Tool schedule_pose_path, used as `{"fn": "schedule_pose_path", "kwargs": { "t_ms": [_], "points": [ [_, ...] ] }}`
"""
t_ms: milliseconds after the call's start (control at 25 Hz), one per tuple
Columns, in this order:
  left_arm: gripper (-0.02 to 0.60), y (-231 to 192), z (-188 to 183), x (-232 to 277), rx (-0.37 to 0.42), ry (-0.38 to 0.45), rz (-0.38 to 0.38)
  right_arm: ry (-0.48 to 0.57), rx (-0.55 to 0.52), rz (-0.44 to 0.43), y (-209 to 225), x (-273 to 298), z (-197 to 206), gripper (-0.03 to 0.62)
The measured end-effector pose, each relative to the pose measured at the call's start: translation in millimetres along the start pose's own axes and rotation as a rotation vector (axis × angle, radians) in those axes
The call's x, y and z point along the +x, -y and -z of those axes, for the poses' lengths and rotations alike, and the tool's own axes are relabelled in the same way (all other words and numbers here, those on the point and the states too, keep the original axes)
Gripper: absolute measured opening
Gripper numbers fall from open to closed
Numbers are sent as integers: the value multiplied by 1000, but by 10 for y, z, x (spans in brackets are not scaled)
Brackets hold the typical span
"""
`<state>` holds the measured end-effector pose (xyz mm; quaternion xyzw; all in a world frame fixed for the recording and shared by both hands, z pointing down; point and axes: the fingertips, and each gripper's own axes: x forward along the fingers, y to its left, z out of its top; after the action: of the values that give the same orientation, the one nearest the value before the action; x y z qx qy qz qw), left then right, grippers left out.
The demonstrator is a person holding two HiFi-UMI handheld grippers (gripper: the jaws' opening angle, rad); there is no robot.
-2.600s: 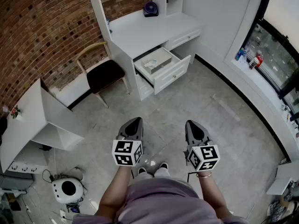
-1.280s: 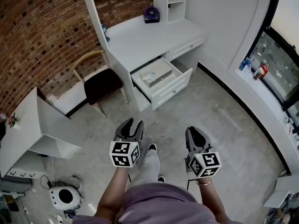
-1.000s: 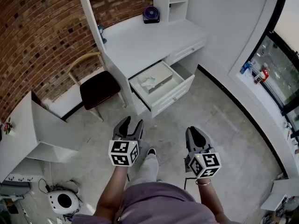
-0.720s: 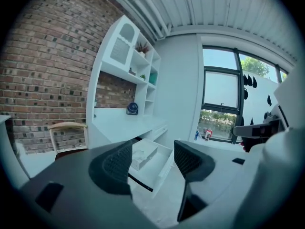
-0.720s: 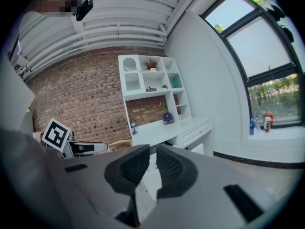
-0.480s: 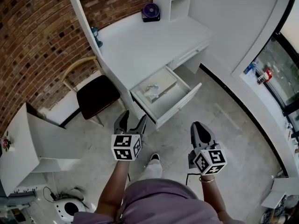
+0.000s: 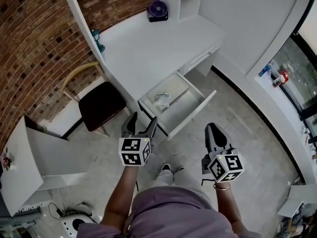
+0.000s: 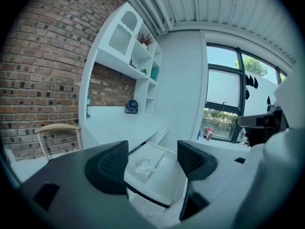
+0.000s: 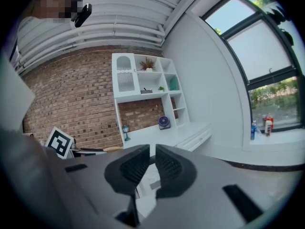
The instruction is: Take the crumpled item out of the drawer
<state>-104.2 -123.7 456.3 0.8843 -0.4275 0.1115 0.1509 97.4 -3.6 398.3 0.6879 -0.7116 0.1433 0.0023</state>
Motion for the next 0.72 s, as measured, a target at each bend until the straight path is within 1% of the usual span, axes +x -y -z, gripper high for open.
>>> {"fn": "schedule_pose_path", "kwargs": {
  "t_ms": [440,720],
  "points": [
    [308,37,48,498,15,-39,36,-2,7,2,204,333,-43,35],
    [308,48,150,942,42,-102,34,-12,20,-6,419,593,-70,35]
  ]
}}
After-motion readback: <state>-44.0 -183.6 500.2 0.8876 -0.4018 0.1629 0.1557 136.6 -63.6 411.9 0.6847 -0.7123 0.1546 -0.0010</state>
